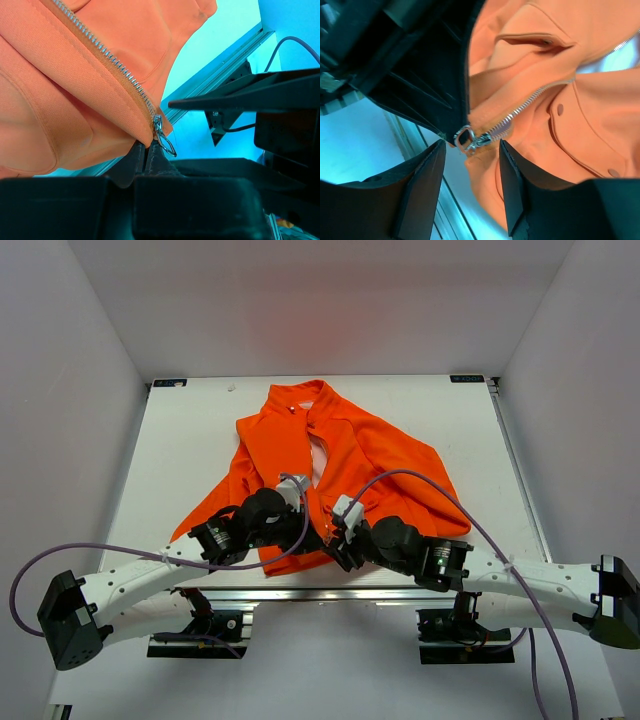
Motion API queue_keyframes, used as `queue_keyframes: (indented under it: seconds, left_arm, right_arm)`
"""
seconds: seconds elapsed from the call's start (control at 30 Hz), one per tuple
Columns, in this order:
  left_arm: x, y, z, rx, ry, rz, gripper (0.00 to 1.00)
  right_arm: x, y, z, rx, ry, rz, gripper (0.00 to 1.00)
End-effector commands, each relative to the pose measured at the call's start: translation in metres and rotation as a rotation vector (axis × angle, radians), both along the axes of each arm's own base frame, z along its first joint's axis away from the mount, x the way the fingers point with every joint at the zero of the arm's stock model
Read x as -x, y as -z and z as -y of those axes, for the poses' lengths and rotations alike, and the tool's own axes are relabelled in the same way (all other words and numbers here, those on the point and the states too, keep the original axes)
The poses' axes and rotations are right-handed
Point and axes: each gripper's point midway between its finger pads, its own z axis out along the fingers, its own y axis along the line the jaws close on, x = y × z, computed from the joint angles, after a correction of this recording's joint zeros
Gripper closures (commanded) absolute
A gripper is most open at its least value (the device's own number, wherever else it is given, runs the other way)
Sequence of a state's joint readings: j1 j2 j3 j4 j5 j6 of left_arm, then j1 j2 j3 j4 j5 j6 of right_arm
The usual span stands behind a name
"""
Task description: Zip up the jacket
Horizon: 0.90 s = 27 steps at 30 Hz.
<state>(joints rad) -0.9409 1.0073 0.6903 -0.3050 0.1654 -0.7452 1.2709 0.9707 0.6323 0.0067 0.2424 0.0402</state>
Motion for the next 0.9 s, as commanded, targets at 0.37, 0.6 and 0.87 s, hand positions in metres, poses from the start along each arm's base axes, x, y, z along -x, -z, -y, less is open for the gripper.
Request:
queue_keyframes:
  seconds: [0.37,0.6,0.87]
  left_arm:
    - [0.001,-0.016,0.008,0.063,0.029,0.030,1.00]
    - [0.003,-0.015,0.008,0.064,0.040,0.027,1.00]
    - [0.005,-0.017,0.007,0.070,0.045,0.030,1.00]
  right_arm:
    - [-0.013,-0.029,-0.019,-0.073,0.043,0.058,0.62]
    - [-0.015,-0.032,-0.014,-0.102,0.079,0.051,0.75]
    - [-0.021,-0.033,-0.009,-0.124,0.131,0.048,1.00]
